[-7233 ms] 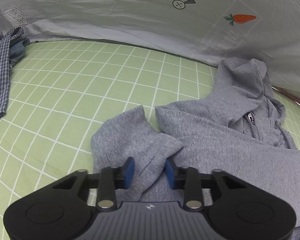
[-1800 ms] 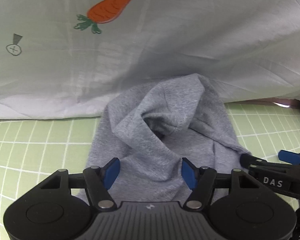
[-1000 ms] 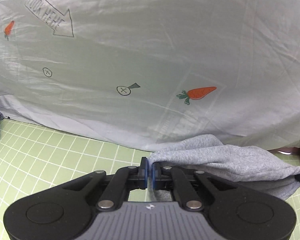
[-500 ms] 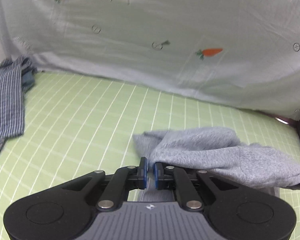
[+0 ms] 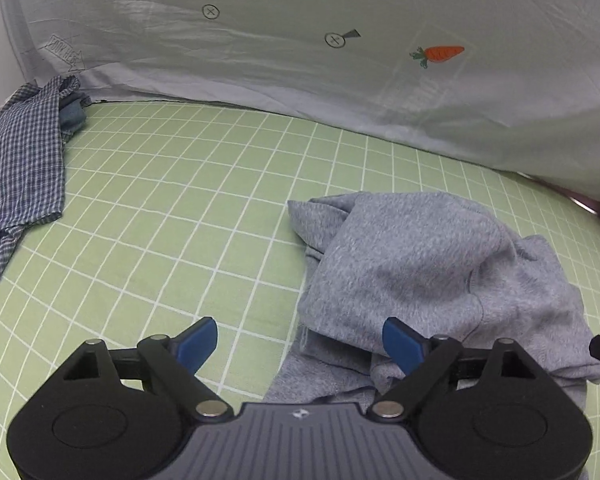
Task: Fold clothes
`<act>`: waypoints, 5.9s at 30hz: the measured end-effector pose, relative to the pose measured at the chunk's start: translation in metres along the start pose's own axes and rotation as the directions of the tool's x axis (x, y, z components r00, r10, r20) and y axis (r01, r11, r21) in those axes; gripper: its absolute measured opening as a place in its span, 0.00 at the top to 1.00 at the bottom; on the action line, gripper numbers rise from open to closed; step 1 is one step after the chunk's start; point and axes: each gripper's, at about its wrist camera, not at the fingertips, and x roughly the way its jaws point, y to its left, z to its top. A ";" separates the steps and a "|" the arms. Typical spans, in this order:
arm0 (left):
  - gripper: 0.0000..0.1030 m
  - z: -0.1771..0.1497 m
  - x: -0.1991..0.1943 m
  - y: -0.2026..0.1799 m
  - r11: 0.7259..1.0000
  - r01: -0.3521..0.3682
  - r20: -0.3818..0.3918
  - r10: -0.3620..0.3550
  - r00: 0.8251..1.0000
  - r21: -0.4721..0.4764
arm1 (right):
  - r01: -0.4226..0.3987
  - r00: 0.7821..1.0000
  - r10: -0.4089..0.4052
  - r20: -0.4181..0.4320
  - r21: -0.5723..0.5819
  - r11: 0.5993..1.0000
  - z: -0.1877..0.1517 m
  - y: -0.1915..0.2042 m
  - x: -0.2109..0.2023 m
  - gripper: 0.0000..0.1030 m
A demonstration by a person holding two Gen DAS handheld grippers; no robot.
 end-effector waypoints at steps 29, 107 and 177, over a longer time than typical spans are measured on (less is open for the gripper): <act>0.05 -0.057 -0.065 0.016 1.000 0.020 -0.053 -0.019 0.998 0.002 | -0.074 0.997 0.074 -0.021 0.000 0.997 -0.069 -0.011 -0.068 0.00; 0.58 0.097 -0.003 -0.047 0.988 0.153 0.056 -0.153 0.987 -0.001 | -0.195 0.979 0.203 0.001 0.270 0.943 0.061 -0.040 0.019 0.79; 0.89 0.147 0.046 0.012 0.932 0.272 0.153 -0.241 0.958 -0.239 | -0.177 0.977 0.121 0.174 0.363 0.915 0.100 -0.109 0.067 0.98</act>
